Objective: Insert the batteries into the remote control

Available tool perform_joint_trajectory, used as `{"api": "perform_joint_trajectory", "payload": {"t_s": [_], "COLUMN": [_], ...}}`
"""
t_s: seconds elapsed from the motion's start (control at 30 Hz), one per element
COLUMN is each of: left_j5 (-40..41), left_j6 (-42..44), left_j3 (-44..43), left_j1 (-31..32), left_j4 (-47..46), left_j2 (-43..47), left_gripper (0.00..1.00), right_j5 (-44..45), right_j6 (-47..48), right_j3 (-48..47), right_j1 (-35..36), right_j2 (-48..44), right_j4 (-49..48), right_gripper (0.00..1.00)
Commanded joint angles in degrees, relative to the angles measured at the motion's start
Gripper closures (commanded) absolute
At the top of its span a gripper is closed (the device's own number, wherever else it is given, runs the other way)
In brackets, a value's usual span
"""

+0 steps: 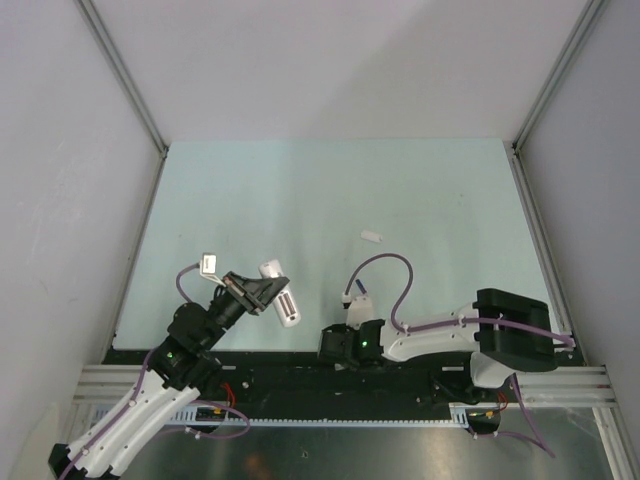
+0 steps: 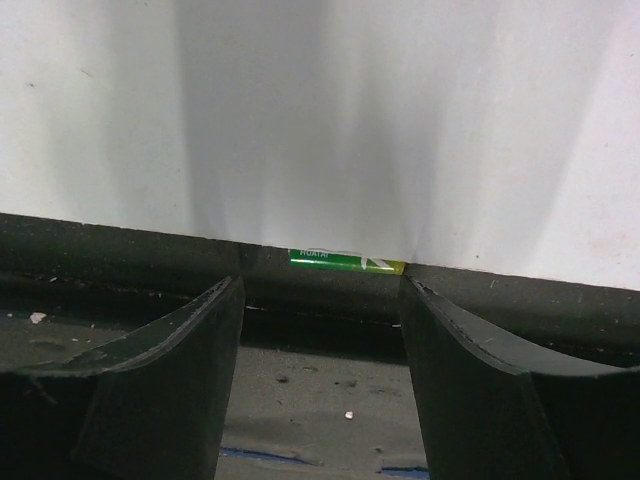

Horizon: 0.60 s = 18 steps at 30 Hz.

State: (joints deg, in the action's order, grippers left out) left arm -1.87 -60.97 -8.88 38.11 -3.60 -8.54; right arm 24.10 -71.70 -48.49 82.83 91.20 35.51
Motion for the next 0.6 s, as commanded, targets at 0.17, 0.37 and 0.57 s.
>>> {"api": "perform_joint_trajectory", "payload": {"t_s": [0.17, 0.37, 0.57], "left_j5": [-1.6, -1.3, -0.9], "left_j6": [0.5, 0.2, 0.2], "left_j3": [0.0, 0.1, 0.0], "left_j1": [-0.2, -0.3, -0.3], "left_j4": [-1.5, -1.2, -1.2], "left_j2": [0.9, 1.0, 0.7], "left_gripper": [1.0, 1.0, 1.0], "right_j5": [3.9, 3.2, 3.5], "right_j6": [-4.9, -2.5, -2.7], "right_j3": [-0.9, -0.9, -0.9], "right_j1": [-0.4, -0.5, 0.7], "right_j2": [2.1, 3.3, 2.1], "right_j4": [0.9, -0.1, 1.4], "right_gripper": [0.33, 0.51, 0.68]}}
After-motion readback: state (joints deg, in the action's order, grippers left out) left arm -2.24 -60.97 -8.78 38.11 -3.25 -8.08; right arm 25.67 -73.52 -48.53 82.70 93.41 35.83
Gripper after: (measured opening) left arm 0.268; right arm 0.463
